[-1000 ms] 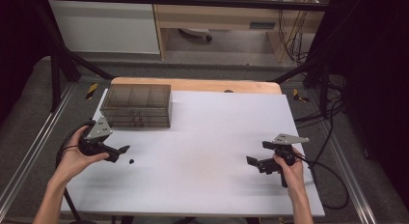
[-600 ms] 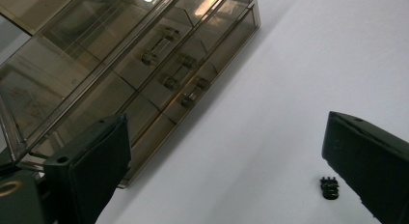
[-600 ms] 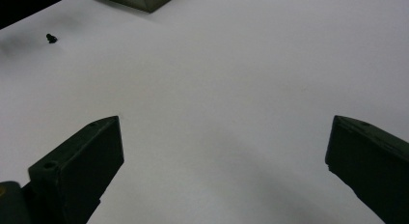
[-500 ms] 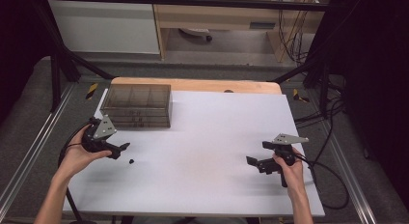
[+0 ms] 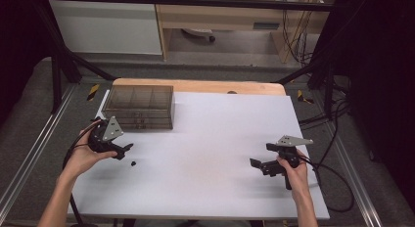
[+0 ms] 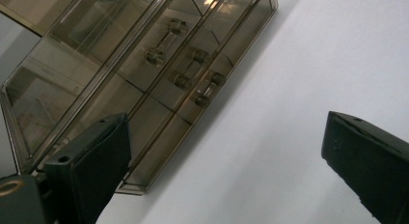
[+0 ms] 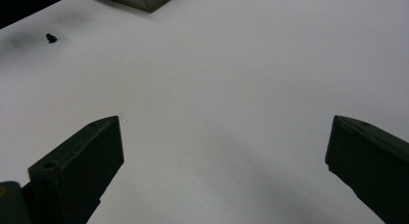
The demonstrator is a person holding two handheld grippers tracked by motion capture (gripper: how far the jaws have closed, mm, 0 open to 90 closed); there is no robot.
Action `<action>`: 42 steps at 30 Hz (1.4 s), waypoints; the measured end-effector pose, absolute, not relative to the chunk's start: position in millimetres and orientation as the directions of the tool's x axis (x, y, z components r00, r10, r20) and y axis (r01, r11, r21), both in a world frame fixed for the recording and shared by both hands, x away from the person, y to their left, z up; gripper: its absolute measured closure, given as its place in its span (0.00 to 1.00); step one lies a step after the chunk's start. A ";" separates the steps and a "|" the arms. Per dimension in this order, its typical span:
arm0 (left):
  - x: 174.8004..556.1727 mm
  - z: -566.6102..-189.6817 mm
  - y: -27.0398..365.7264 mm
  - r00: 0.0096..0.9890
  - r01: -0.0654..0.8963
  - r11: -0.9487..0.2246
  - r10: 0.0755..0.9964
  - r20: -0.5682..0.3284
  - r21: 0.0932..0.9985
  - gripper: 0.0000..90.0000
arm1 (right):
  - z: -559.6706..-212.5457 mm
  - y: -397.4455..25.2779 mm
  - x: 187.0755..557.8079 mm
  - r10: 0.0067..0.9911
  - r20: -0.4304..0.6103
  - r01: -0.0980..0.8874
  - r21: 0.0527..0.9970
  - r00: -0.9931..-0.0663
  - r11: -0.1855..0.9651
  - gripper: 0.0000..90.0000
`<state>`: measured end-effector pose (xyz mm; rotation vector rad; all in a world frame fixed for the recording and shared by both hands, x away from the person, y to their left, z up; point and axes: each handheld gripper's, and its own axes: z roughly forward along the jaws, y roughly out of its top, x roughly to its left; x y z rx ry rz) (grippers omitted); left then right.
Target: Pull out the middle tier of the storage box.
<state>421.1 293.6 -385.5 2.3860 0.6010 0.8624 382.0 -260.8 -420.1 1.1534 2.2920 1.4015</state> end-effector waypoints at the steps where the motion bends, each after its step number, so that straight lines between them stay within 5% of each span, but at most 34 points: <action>1: 421.1 -385.5 293.6 0.698 0.224 -0.762 0.561 0.446 0.608 0.04 | -420.1 -260.8 382.0 0.715 0.204 0.508 0.828 -0.669 0.238 0.01; 42: 441.0 -415.7 268.9 0.671 0.036 -0.920 0.312 0.672 0.391 0.08 | -420.0 -260.9 382.0 0.715 0.207 0.508 0.829 -0.668 0.235 0.01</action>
